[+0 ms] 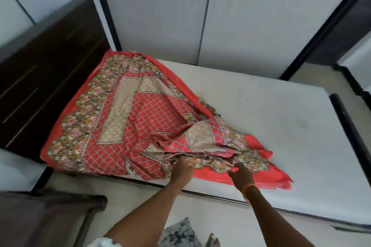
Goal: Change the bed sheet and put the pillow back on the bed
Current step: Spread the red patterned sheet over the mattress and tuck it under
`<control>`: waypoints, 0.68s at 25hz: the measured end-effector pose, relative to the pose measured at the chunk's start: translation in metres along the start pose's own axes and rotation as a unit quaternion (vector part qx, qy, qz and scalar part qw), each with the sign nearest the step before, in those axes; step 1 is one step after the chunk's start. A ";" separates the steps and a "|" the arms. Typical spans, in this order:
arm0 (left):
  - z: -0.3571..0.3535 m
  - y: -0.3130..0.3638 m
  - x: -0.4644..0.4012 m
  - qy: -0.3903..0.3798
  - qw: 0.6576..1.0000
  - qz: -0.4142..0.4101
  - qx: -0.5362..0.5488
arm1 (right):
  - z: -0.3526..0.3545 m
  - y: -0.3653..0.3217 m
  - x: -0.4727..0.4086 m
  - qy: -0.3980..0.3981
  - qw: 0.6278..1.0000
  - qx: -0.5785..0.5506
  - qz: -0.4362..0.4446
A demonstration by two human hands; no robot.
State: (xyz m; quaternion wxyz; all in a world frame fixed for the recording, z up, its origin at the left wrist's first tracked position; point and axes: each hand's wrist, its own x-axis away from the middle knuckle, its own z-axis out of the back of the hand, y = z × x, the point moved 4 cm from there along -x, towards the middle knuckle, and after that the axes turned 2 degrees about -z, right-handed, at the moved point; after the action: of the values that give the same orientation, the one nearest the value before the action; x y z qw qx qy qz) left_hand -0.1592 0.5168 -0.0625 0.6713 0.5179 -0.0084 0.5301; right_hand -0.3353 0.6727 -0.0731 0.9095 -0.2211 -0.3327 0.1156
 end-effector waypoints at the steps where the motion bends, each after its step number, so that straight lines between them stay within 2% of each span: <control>1: -0.027 0.014 0.000 0.002 1.000 0.007 -0.009 | 0.018 0.016 -0.009 -0.005 1.000 -0.006 0.003; 4: -0.103 0.040 0.004 -0.015 0.999 0.048 -0.021 | 0.063 0.067 -0.035 -0.025 1.000 -0.002 -0.012; 9: -0.197 0.048 -0.006 -0.037 0.982 0.171 0.070 | 0.112 0.121 -0.096 -0.038 0.997 0.028 -0.055; 11: -0.235 0.047 -0.026 -0.049 0.959 0.245 0.133 | 0.122 0.128 -0.131 -0.037 0.996 0.033 -0.068; 14: -0.293 0.038 -0.074 -0.046 0.897 0.353 0.263 | 0.125 0.141 -0.203 -0.033 0.995 0.043 -0.090; 17: -0.351 0.023 -0.110 -0.019 0.856 0.397 0.331 | 0.125 0.145 -0.266 -0.054 0.990 0.075 -0.103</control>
State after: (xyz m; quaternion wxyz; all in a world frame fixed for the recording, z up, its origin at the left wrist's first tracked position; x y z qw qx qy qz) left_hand -0.4127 0.6841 -0.2710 0.1925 0.6726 -0.0499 0.7128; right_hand -0.6268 0.7451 -0.2047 0.9111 -0.1105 -0.3929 0.0577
